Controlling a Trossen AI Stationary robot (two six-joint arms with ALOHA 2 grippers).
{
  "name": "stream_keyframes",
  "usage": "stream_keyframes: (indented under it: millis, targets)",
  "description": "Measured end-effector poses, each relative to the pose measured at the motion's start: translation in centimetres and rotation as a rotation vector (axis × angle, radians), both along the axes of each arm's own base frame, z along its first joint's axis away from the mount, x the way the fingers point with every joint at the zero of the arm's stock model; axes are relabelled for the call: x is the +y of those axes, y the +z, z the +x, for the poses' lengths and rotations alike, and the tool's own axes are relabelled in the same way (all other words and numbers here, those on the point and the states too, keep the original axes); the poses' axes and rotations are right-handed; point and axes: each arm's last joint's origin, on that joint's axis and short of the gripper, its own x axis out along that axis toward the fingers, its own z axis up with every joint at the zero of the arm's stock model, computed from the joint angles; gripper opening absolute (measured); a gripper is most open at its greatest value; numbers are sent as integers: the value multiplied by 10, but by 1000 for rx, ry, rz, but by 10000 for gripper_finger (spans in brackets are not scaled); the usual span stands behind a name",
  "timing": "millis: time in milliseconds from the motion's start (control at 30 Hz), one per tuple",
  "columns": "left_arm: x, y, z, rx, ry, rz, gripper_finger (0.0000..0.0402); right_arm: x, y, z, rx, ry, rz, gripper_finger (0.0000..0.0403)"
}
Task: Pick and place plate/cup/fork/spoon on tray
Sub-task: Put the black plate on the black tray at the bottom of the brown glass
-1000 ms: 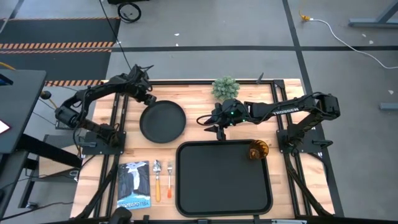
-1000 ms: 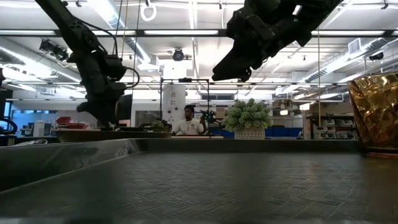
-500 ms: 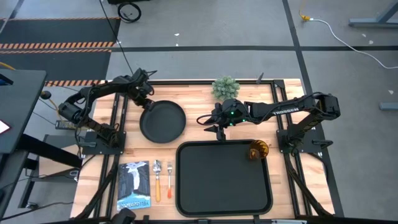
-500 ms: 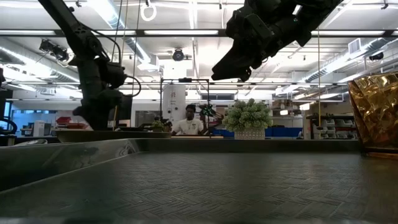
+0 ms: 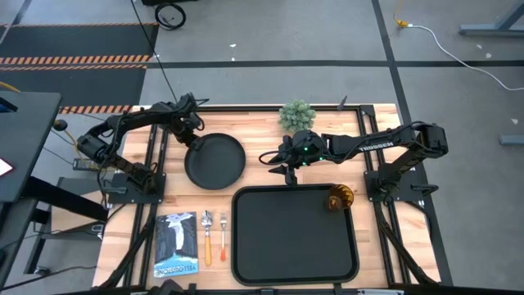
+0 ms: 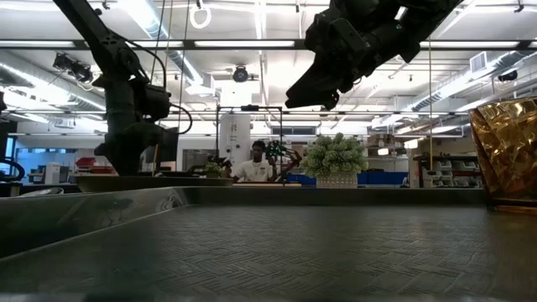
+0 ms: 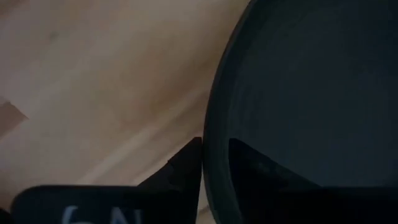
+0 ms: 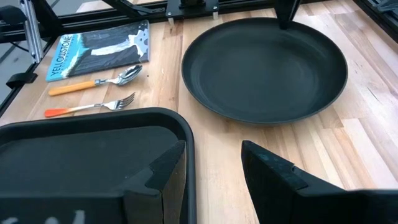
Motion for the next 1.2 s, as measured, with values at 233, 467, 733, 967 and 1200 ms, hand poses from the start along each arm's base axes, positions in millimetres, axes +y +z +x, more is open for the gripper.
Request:
stream_keyframes:
  millis: [233,467,733,967,1200]
  targets:
    - [-7,-5,2,18,9,-15,28,0,0,0,-5,1,-2,162]
    - [-7,-5,4,10,42,-19,12,0,1,0,-7,2,-3,162]
    - [-7,-3,6,-53,41,-61,11,0,-1,0,6,2,-1,162]
    - [-6,6,14,-132,17,-98,11,-2,0,-4,23,-5,-1,162]
    - [-7,23,31,-148,-20,-87,11,-7,16,-14,-9,-27,-10,162]
